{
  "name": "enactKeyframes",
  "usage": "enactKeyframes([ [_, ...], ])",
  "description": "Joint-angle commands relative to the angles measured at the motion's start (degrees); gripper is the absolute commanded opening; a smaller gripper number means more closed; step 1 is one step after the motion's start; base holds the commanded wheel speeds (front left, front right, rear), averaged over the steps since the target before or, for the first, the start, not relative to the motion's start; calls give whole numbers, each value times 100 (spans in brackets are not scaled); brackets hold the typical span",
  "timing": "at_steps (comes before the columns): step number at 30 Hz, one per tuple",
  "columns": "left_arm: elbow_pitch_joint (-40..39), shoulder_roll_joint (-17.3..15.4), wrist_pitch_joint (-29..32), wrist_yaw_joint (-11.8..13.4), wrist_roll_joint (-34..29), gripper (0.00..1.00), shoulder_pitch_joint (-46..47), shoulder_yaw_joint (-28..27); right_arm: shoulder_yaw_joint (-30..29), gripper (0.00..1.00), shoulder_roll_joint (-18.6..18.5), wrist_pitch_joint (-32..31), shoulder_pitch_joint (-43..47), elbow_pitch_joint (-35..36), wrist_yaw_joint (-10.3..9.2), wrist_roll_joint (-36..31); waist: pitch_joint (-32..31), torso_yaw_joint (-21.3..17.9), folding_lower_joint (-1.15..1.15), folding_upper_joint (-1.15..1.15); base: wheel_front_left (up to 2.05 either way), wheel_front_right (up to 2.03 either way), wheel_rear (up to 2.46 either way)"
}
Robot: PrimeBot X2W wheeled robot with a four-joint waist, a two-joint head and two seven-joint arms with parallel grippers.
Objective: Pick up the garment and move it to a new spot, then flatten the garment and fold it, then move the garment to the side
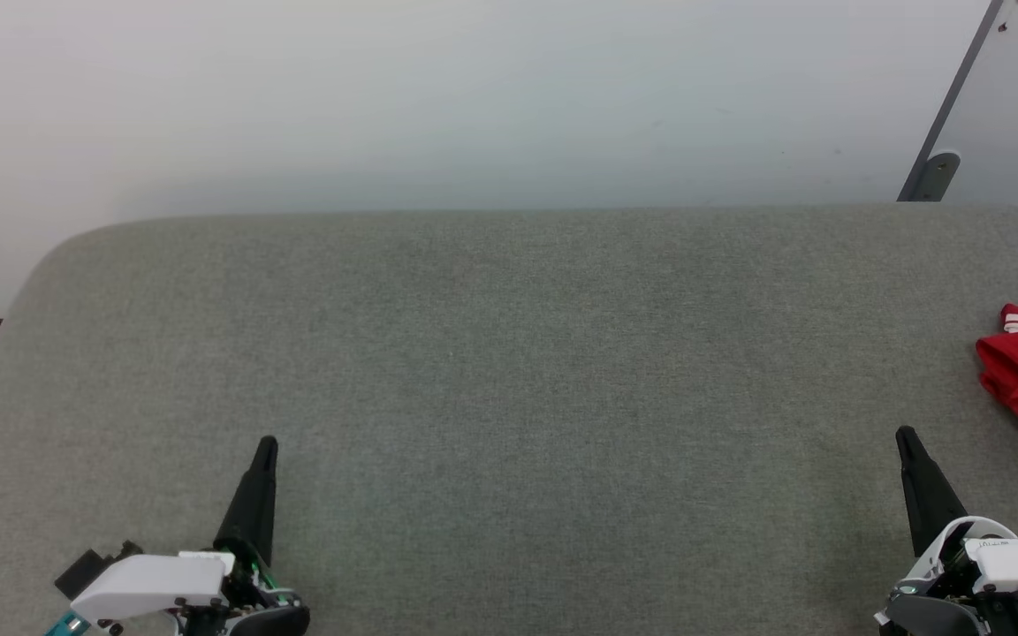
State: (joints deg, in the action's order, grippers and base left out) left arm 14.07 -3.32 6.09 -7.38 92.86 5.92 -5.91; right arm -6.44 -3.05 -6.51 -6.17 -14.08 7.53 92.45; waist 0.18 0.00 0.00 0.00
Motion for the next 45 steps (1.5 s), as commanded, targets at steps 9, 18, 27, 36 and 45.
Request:
enactKeyframes([
  [9, 10, 17, 29, -20, -12, 0, 60, -22, -4, 0, 23, -11, -13, -3, -7, 4, 0, 0, 0, 0, 0, 0, 0],
  [18, 10, 20, 23, -20, -17, 0, 61, -28, -5, 0, 24, -13, -13, -3, -8, 3, 0, 0, 0, 0, 0, 0, 0],
  [27, 11, 26, 31, -20, -24, 0, 61, -34, -7, 0, 25, -12, -13, -3, -8, 0, 0, 0, 0, 0, 0, 0, 0],
  [36, 11, 30, 34, -20, -31, 0, 62, -40, -8, 0, 26, -14, -14, -4, -8, -2, 0, 0, 0, 0, 0, 0, 0],
  [45, 11, 32, 39, -20, -33, 0, 63, -46, -9, 0, 28, -15, -14, -4, -8, -3, 0, 0, 0, 0, 0, 0, 0],
])
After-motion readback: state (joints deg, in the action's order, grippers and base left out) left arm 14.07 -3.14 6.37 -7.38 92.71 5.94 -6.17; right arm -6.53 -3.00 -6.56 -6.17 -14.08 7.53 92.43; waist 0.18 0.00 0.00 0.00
